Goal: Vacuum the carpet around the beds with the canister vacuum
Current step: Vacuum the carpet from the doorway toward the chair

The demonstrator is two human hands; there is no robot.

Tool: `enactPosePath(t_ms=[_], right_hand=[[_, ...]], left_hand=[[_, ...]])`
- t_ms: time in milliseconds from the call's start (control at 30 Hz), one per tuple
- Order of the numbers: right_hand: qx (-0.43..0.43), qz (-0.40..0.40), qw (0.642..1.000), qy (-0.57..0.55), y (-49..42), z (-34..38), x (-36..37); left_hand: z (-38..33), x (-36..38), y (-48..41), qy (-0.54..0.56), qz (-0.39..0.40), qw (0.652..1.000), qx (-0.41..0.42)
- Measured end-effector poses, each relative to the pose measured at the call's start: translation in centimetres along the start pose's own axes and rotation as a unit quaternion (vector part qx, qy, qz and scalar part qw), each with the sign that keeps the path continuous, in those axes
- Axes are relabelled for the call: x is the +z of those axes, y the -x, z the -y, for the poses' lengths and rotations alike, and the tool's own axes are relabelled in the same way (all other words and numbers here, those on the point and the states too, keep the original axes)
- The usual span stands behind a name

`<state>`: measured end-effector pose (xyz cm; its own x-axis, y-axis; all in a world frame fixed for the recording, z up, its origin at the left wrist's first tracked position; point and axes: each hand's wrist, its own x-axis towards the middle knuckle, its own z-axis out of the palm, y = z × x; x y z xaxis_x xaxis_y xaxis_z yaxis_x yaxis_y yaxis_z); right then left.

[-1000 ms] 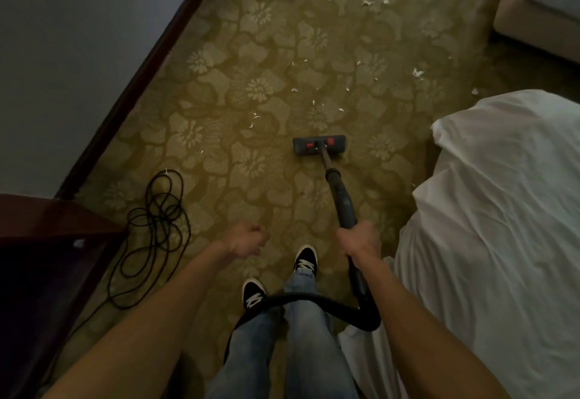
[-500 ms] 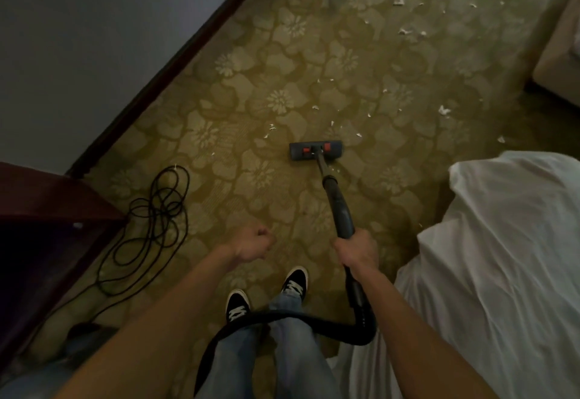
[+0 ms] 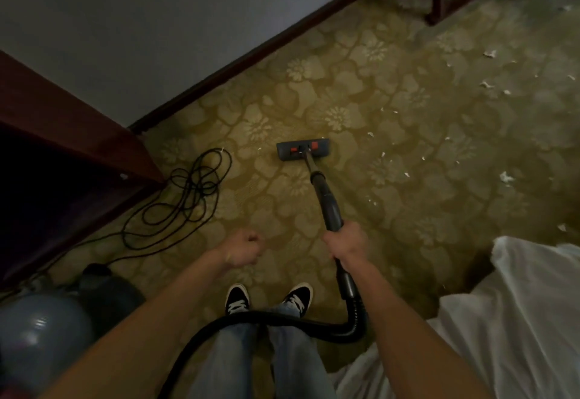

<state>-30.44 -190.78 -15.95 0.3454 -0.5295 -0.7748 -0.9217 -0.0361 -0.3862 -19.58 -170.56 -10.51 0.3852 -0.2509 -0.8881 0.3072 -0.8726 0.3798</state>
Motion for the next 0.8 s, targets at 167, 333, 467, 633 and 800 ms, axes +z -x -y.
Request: enactPosePath(t_ms=[167,333,467,633,800], right_hand=[[-0.020,0.037,0.999,0.017,1.7,4.1,2.0],[-0.039,0.056,0.996,0.054,2.4,7.0,5.3],[-0.045,0.054,0.995,0.068,2.5,8.6,7.7],[-0.033,0.033,0.997,0.062,2.8,10.8,9.5],[-0.014,0.002,0.999,0.040,2.1,11.7,9.0]], left_hand=[[3.1,-2.8,1.0,0.037,-0.030,0.999,-0.014],[4.6,-6.6,0.7,0.075,-0.045,0.996,0.002],[5.4,-8.7,0.2,0.083,-0.038,0.996,0.013],[6.6,-10.9,-0.5,0.064,-0.030,0.997,0.005],[6.1,-12.6,-2.4,0.042,-0.014,0.999,-0.006]])
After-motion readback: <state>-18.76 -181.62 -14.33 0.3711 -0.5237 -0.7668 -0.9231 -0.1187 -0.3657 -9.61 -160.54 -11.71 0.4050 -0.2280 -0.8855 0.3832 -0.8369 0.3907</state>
